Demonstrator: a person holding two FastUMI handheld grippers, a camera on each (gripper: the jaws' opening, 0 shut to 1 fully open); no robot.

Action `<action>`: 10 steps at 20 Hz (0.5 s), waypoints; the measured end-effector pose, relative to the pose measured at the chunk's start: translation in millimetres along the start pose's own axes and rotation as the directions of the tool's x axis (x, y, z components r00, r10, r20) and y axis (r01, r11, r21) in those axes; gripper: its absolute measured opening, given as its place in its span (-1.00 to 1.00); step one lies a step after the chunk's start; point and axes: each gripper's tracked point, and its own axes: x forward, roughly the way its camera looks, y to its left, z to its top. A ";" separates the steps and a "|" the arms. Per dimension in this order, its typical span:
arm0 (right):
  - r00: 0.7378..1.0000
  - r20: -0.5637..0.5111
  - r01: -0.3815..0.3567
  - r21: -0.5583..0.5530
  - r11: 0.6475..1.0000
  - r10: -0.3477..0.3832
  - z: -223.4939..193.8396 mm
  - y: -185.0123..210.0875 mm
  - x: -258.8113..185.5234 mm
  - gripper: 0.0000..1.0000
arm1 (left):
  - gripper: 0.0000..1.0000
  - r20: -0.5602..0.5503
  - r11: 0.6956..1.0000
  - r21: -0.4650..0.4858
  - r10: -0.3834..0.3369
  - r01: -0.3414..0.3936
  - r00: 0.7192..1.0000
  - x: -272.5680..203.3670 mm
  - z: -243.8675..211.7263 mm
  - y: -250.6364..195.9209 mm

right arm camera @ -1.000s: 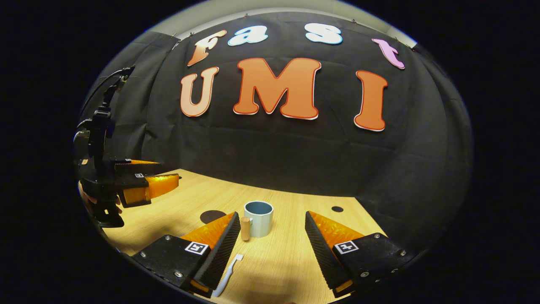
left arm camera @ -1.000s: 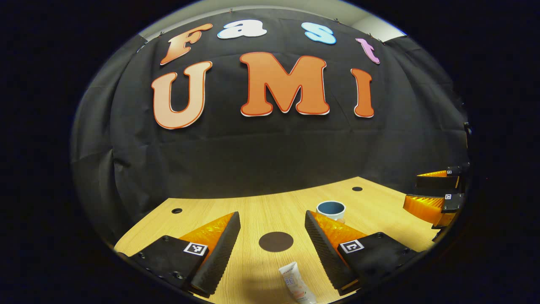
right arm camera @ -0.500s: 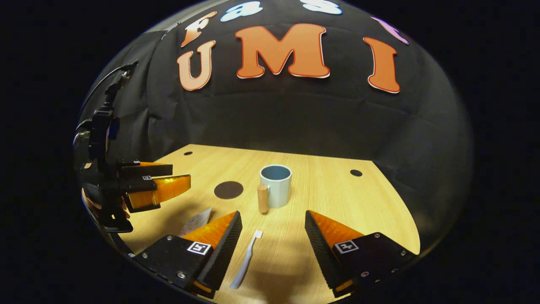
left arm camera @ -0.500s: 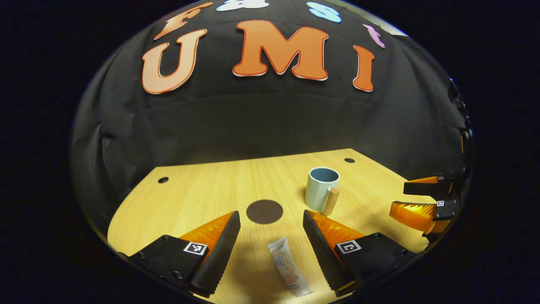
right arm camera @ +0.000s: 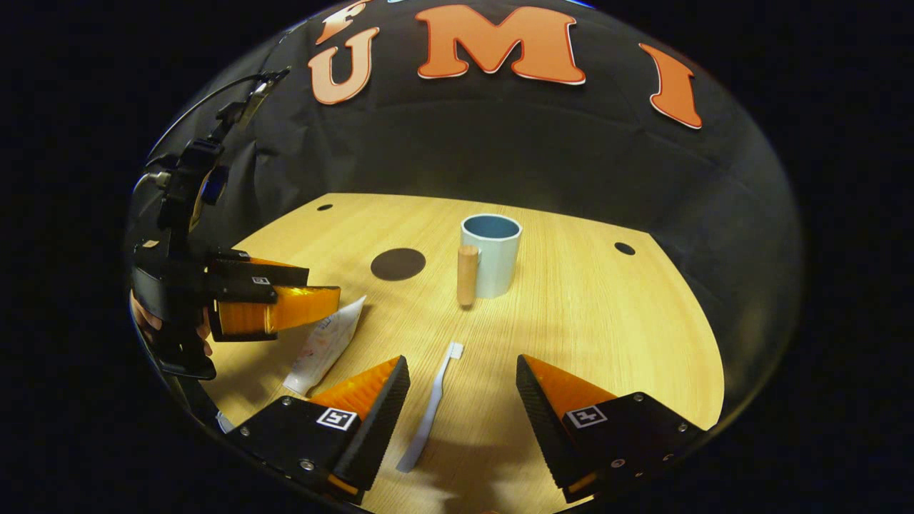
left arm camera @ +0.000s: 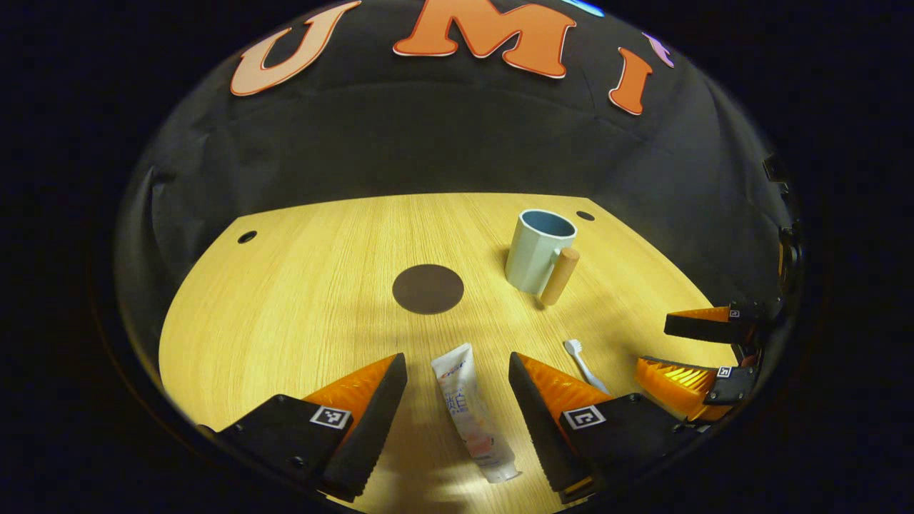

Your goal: Put the toothbrush and toothpaste on the desktop into the cup, then pick up the cup and place it on the coaster on the desktop.

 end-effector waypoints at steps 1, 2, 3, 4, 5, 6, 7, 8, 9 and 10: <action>1.000 -0.023 -0.002 0.001 1.000 0.002 -3.1 2.6 2.9 0.82 | 0.84 -0.014 1.000 -0.007 -0.003 0.003 1.000 3.3 -1.3 -1.0; 0.999 -0.045 -0.006 0.008 1.000 0.006 -7.1 6.6 3.5 0.72 | 0.84 -0.026 1.000 -0.013 -0.005 0.004 1.000 6.4 -8.4 -1.3; 0.998 -0.065 -0.008 0.016 1.000 0.009 -9.9 7.8 5.0 0.65 | 0.85 -0.038 1.000 -0.017 -0.006 0.005 0.999 9.8 -12.4 -1.6; 0.996 -0.086 -0.007 0.021 1.000 0.009 -13.4 8.1 6.3 0.57 | 0.84 -0.053 1.000 -0.023 -0.009 0.007 0.999 9.5 -17.7 -1.2; 0.995 -0.103 -0.005 0.024 1.000 0.008 -15.3 8.6 7.7 0.55 | 0.83 -0.066 1.000 -0.026 -0.009 0.007 0.998 10.1 -21.4 -1.2; 0.993 -0.118 -0.003 0.026 1.000 0.006 -17.1 9.9 8.1 0.50 | 0.82 -0.082 0.999 -0.037 -0.015 0.012 0.996 11.6 -26.7 -2.9; 0.992 -0.129 -0.002 0.027 1.000 0.006 -16.3 11.6 9.2 0.50 | 0.77 -0.103 0.998 -0.049 -0.032 0.027 0.994 13.1 -32.0 -7.4; 0.991 -0.136 -0.001 0.024 1.000 0.004 -12.8 14.8 10.4 0.45 | 0.70 -0.122 0.998 -0.053 -0.038 0.032 0.992 16.3 -40.8 -10.5; 0.990 -0.141 -0.004 0.020 1.000 0.007 -9.0 19.0 12.1 0.41 | 0.76 -0.133 0.999 -0.046 -0.024 0.019 0.991 19.1 -44.3 -9.1; 0.989 -0.150 -0.008 0.019 1.000 0.011 -10.3 22.2 12.2 0.30 | 0.77 -0.140 0.999 -0.038 -0.012 0.007 0.990 20.4 -46.1 -7.3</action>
